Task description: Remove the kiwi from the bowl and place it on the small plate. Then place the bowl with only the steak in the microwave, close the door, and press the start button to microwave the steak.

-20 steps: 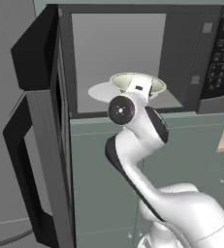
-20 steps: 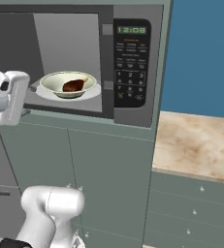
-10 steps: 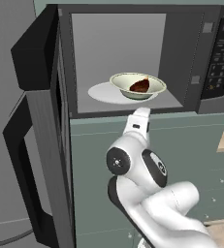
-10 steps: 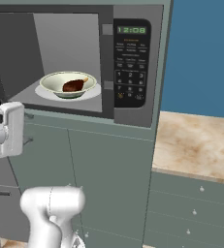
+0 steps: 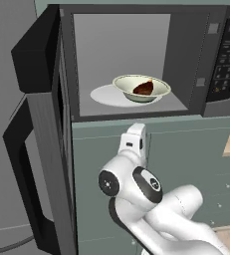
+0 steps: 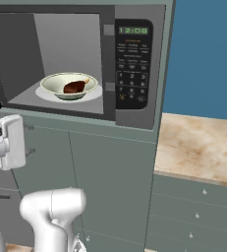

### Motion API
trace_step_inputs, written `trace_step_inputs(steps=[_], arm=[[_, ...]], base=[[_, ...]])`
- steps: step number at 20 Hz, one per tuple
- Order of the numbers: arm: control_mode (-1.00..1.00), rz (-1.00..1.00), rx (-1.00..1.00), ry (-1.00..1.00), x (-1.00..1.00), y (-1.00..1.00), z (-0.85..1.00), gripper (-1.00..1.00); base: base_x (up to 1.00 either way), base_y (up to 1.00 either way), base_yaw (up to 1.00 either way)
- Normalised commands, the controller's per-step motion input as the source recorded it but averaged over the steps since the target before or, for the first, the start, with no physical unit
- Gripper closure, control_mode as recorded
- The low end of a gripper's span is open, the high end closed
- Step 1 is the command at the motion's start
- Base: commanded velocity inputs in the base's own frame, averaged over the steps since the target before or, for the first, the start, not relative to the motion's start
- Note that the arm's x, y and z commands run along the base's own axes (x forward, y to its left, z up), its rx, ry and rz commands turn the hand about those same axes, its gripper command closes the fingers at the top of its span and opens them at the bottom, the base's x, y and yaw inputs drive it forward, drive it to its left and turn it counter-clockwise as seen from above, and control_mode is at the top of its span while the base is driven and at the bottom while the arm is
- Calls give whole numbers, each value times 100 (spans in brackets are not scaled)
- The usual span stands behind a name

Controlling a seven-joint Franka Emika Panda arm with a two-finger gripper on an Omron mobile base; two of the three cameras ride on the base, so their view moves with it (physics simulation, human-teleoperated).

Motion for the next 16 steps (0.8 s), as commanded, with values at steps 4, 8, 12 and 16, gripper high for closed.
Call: trace_step_inputs(steps=[4,8,12,16], arm=[[-100,3,-11,-16,-1,-13,-19,-100],[-100,-4,-21,-13,-14,0,-29,-100],[-100,-6,-22,-10,-31,10,-41,-100],[-100,-7,-23,-4,-45,48,-19,-100]], base=[[0,0,0],[0,0,0],[0,0,0],[0,0,0]])
